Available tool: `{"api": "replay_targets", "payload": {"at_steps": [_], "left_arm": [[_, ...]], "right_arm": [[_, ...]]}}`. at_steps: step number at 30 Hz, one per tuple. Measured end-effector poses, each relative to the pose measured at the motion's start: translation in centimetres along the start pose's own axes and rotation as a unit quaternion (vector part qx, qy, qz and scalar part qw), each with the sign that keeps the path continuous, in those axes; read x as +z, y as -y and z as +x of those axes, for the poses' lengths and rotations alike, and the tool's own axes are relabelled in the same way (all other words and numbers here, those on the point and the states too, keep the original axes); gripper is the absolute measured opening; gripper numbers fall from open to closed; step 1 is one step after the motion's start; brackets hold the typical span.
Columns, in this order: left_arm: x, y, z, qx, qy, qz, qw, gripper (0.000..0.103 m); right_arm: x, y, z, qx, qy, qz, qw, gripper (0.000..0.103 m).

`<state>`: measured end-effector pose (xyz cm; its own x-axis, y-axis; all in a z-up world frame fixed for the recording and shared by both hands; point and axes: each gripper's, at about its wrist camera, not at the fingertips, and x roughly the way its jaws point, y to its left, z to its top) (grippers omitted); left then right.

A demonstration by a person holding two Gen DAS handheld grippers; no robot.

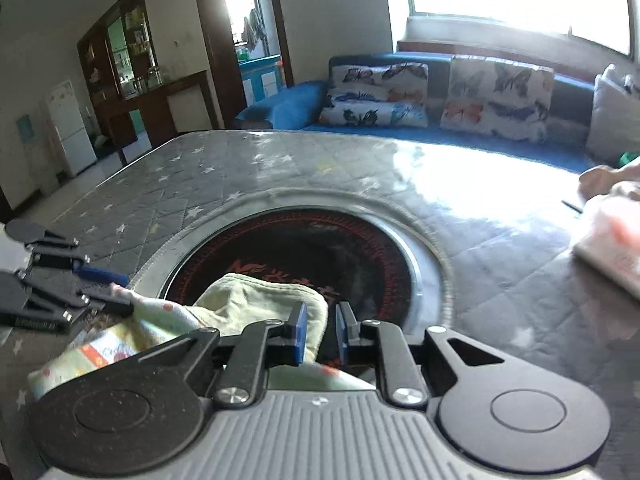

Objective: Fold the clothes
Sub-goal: 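Lift the hem with both grippers and fold it toward the collar, then lay the hem onto the shirt and open both grippers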

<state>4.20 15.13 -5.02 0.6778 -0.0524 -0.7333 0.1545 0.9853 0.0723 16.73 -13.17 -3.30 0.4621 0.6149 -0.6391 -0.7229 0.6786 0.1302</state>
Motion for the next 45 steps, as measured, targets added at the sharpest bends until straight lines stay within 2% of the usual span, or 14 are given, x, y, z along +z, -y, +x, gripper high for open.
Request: {"api": "replay_targets", "payload": {"at_steps": [1, 6, 11, 15, 17, 21, 25, 27, 29, 32, 38, 42, 45], "left_arm": [[0.1, -0.2, 0.1, 0.004, 0.000, -0.009, 1.0000, 0.047], [0.3, -0.6, 0.3, 0.019, 0.002, -0.040, 0.9990, 0.047], [0.5, -1.0, -0.2, 0.034, 0.007, -0.063, 0.9974, 0.048], [0.6, -1.5, -1.3, 0.048, 0.019, -0.086, 0.9949, 0.048], [0.8, -1.1, -2.2, 0.041, 0.031, -0.090, 0.9947, 0.048], [1.5, 1.5, -2.9, 0.003, 0.045, -0.069, 0.9966, 0.048], [2.3, 3.6, -1.7, -0.037, 0.042, -0.061, 0.9966, 0.046], [2.6, 4.4, -0.5, -0.047, 0.034, -0.060, 0.9965, 0.046], [2.6, 5.0, 0.8, -0.051, 0.021, -0.060, 0.9967, 0.045], [2.6, 5.2, 2.4, -0.051, 0.011, -0.071, 0.9961, 0.045], [2.5, 4.2, 3.5, -0.040, 0.012, -0.104, 0.9937, 0.046], [2.4, 4.1, 3.8, -0.038, 0.013, -0.106, 0.9935, 0.047], [2.5, 4.7, 3.2, -0.044, 0.019, -0.100, 0.9938, 0.047]], "right_arm": [[-0.2, -0.1, -0.5, -0.001, 0.001, -0.002, 1.000, 0.015], [-1.7, -0.9, -2.6, 0.023, -0.013, -0.005, 1.000, 0.015], [-3.4, 0.7, -1.0, -0.008, -0.039, 0.028, 0.999, 0.014], [-3.1, 1.6, -0.9, -0.021, -0.020, 0.057, 0.998, 0.014], [-2.9, 1.4, -1.2, -0.029, -0.012, 0.060, 0.998, 0.015], [-2.6, -0.6, -1.1, -0.015, -0.007, 0.020, 1.000, 0.016], [-2.3, -3.0, 0.4, -0.005, -0.016, -0.021, 1.000, 0.019], [-2.2, -3.5, 1.4, -0.009, -0.023, -0.030, 0.999, 0.024], [-2.2, -3.7, 2.1, -0.018, -0.021, -0.037, 0.999, 0.024], [-2.0, -3.7, 2.6, -0.037, -0.016, -0.042, 0.998, 0.035], [-2.1, -4.0, 1.1, -0.026, -0.010, -0.038, 0.999, 0.035], [-3.1, -6.1, 0.0, -0.014, -0.014, -0.096, 0.995, 0.037], [-3.7, -6.2, 0.8, -0.035, -0.021, -0.111, 0.993, 0.037]]}}
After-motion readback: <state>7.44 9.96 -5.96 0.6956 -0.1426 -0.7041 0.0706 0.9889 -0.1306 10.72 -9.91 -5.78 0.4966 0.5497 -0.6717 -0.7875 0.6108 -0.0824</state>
